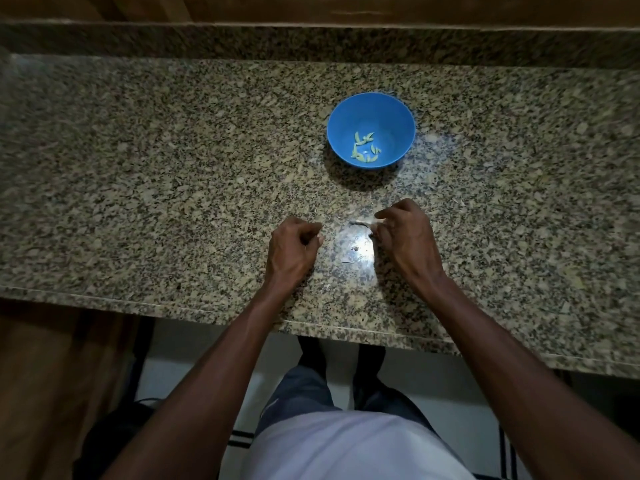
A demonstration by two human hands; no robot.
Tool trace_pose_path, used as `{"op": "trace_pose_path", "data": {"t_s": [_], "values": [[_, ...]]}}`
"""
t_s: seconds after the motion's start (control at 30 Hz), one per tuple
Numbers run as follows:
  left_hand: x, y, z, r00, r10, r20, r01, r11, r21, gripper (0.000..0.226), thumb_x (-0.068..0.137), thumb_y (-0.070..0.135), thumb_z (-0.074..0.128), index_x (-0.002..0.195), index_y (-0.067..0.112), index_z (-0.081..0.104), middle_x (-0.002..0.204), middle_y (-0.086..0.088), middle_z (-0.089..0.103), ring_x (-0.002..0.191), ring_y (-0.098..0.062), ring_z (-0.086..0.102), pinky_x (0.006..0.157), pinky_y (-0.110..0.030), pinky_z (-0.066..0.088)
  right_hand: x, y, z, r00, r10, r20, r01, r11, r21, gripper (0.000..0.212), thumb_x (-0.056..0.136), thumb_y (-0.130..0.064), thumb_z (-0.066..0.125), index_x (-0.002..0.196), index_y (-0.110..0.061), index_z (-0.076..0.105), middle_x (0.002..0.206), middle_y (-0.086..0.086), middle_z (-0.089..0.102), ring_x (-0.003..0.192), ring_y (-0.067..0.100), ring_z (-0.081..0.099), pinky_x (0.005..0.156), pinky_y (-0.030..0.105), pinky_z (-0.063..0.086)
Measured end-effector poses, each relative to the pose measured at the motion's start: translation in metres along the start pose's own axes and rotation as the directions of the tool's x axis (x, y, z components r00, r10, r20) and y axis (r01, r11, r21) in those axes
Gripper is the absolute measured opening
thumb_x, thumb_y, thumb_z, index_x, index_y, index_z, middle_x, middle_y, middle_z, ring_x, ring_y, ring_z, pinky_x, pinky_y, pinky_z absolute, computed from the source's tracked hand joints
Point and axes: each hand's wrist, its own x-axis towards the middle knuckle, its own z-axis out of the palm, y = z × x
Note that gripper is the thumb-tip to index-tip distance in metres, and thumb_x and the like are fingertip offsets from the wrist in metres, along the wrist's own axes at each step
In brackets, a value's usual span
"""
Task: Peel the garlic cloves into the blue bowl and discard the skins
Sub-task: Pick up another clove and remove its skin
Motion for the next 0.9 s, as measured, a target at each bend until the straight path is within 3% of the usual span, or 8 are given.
{"op": "trace_pose_path", "data": {"t_s": [0.17, 0.27, 0.33, 0.47, 0.57, 0.67, 0.77, 0.9], "values": [[0.0, 0.002, 0.003, 0.998, 0.043, -0.034, -0.04, 0.996, 0.078, 0.032, 0.097, 0.011, 0.065, 0.128, 0.012, 0.068, 0.123, -0.003, 0.053, 0.117, -0.018, 0.05, 0.096, -0.029, 0.051, -0.024, -0.016, 0.025, 0.979, -0.081, 0.186, 0.085, 0.996, -0.018, 0.019, 0.105, -0.008, 0.052, 0.108, 0.001, 0.069, 0.095, -0.001, 0.055, 0.079, 0.021, 0.055, 0.064, 0.011, 0.045], [-0.001, 0.004, 0.005, 0.995, 0.082, 0.051, -0.09, 0.98, 0.179, 0.04, 0.098, 0.0, 0.055, 0.135, 0.011, 0.062, 0.131, -0.006, 0.049, 0.125, -0.019, 0.04, 0.102, -0.03, 0.044, -0.036, -0.024, 0.041, 0.963, -0.11, 0.245, 0.114, 0.993, -0.002, 0.013, 0.101, -0.009, 0.053, 0.106, -0.001, 0.062, 0.1, 0.012, 0.053, 0.085, 0.033, 0.052, 0.068, 0.027, 0.045], [-0.005, 0.003, 0.004, 0.983, 0.139, 0.122, -0.16, 0.97, 0.183, 0.037, 0.098, -0.004, 0.053, 0.13, 0.01, 0.065, 0.125, -0.004, 0.053, 0.12, -0.017, 0.044, 0.102, -0.03, 0.047, -0.043, -0.031, 0.038, 0.942, -0.149, 0.3, 0.144, 0.989, 0.041, 0.014, 0.097, 0.001, 0.059, 0.108, 0.001, 0.068, 0.105, 0.013, 0.053, 0.088, 0.025, 0.053, 0.07, 0.012, 0.039], [-0.008, 0.003, -0.001, 0.988, 0.146, 0.054, -0.152, 0.979, 0.139, 0.037, 0.094, -0.012, 0.051, 0.121, 0.008, 0.067, 0.122, -0.002, 0.057, 0.116, -0.015, 0.053, 0.105, -0.031, 0.05, -0.03, -0.03, 0.022, 0.972, -0.049, 0.229, 0.031, 0.996, 0.084, 0.022, 0.097, 0.004, 0.06, 0.115, 0.001, 0.073, 0.116, 0.015, 0.063, 0.1, 0.024, 0.06, 0.073, 0.005, 0.035], [0.012, 0.008, -0.004, 0.994, 0.101, -0.039, -0.092, 0.979, 0.181, 0.05, 0.093, -0.013, 0.048, 0.137, 0.009, 0.058, 0.137, -0.005, 0.05, 0.127, -0.014, 0.041, 0.114, -0.028, 0.038, -0.02, -0.026, 0.02, 0.976, -0.046, 0.213, 0.034, 0.998, 0.056, 0.023, 0.097, 0.006, 0.059, 0.115, 0.0, 0.073, 0.114, 0.014, 0.062, 0.098, 0.02, 0.058, 0.077, 0.012, 0.042], [0.032, 0.011, 0.001, 0.986, 0.152, 0.075, -0.166, 0.952, 0.256, 0.069, 0.086, -0.017, 0.048, 0.15, 0.009, 0.045, 0.15, -0.008, 0.042, 0.138, -0.022, 0.034, 0.12, -0.033, 0.034, -0.025, -0.026, 0.03, 0.951, -0.092, 0.297, 0.082, 0.996, 0.044, 0.016, 0.099, 0.002, 0.057, 0.109, 0.001, 0.07, 0.12, 0.016, 0.057, 0.103, 0.025, 0.055, 0.085, 0.018, 0.047], [0.02, 0.008, 0.009, 0.954, 0.236, 0.184, -0.287, 0.897, 0.336, 0.069, 0.084, -0.019, 0.054, 0.146, 0.009, 0.049, 0.147, -0.006, 0.044, 0.135, -0.022, 0.035, 0.116, -0.036, 0.041, -0.038, -0.027, 0.037, 0.933, -0.14, 0.331, 0.133, 0.99, 0.043, 0.017, 0.096, 0.005, 0.057, 0.109, 0.003, 0.069, 0.112, 0.016, 0.055, 0.1, 0.029, 0.052, 0.08, 0.019, 0.039], [-0.023, -0.002, 0.009, 0.936, 0.274, 0.222, -0.324, 0.917, 0.234, 0.058, 0.087, -0.018, 0.056, 0.139, 0.009, 0.058, 0.137, -0.004, 0.051, 0.125, -0.019, 0.043, 0.106, -0.033, 0.047, -0.046, -0.028, 0.029, 0.946, -0.134, 0.296, 0.122, 0.991, 0.059, 0.026, 0.096, 0.004, 0.063, 0.121, 0.003, 0.07, 0.115, 0.016, 0.062, 0.104, 0.027, 0.058, 0.079, 0.017, 0.037]]}}
